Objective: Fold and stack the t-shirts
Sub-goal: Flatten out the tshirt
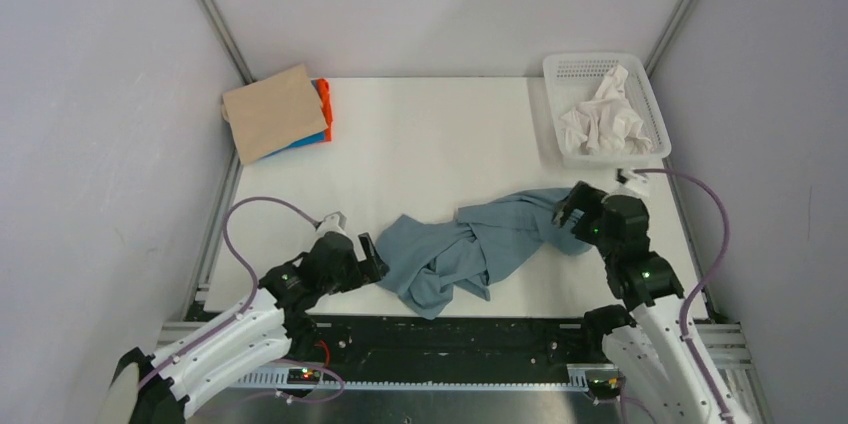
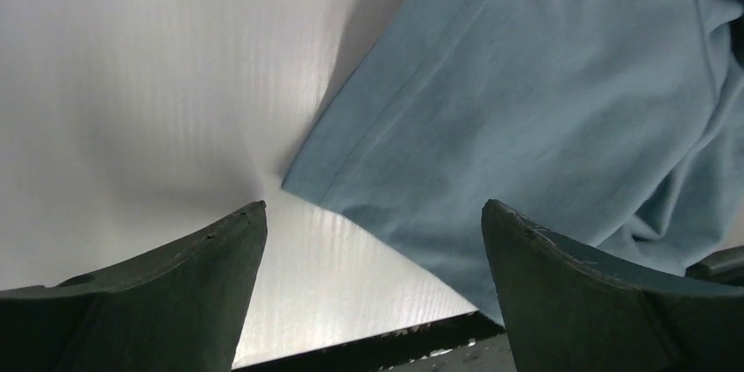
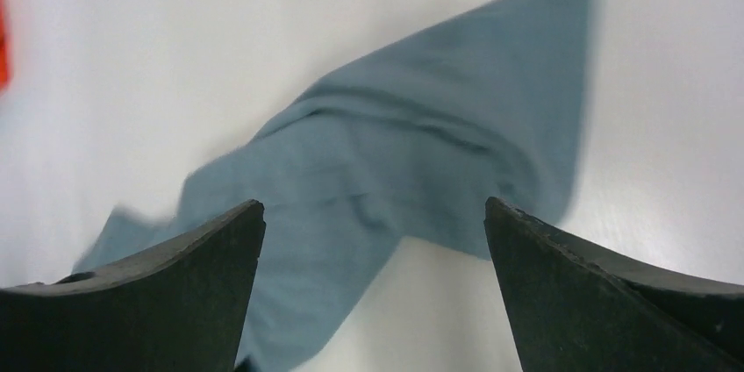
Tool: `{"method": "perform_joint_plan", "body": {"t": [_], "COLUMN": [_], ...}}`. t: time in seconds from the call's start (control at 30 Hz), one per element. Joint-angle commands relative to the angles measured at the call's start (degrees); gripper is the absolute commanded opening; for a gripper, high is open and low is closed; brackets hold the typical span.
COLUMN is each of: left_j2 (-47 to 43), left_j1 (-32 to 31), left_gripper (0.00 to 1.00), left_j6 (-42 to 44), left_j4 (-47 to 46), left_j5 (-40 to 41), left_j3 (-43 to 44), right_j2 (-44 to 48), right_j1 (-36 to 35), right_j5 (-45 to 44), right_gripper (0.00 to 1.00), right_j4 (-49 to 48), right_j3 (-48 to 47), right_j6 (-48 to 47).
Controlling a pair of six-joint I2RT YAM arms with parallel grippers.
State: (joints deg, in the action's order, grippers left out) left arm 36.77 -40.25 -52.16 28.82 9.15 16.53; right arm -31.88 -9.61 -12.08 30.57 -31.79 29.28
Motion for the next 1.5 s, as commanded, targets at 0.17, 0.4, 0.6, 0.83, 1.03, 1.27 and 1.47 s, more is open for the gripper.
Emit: {"method": "perform_joint_plan", "body": {"t": [0.17, 0.4, 0.6, 0.83, 1.03, 1.27, 1.47], "left_j2": [8.1, 17.5, 22.4, 20.4, 19.5, 17.9, 14.8], "left_j1": [-1.9, -3.3, -3.8, -3.8, -3.8, -3.8, -3.7], "left_gripper": [0.98, 0.80, 0.34, 0.10, 0.00, 0.00, 0.00], "left_j6": [-4.3, -3.4, -2.9, -2.6, -2.3, -1.9, -1.7], "left_j4": [-10.3, -14.4, -14.5, -14.3, -14.3, -13.8, -9.9], "left_j5": [-3.9, -3.0, -1.0, -0.5, -0.5, 0.9, 6.6], "left_j3": [-0.3, 1.8, 3.7, 3.1, 3.3, 3.8, 5.5], "right_j2": [-20.1, -40.1, -54.5, -66.4, -70.1, -69.2, -62.6], "right_j1": [-28.7, -35.5, -39.4, -40.0, -39.7, -38.6, -37.3], "right_j5": [1.7, 0.2, -7.7, -10.8, -16.5, -20.8, -26.6], "right_gripper": [1.00, 1.00, 1.00, 0.94, 0.71, 0.18, 0.00], "right_j4": [-15.5, -19.4, -16.1, -14.1, -11.8, -9.9, -7.2], "right_j3": [-5.0, -14.7, -24.7, -31.0, -32.5, -32.5, -31.5], "right_j6": [-9.9, -12.7, -13.7, -12.3, -10.8, -7.6, -5.2]}}
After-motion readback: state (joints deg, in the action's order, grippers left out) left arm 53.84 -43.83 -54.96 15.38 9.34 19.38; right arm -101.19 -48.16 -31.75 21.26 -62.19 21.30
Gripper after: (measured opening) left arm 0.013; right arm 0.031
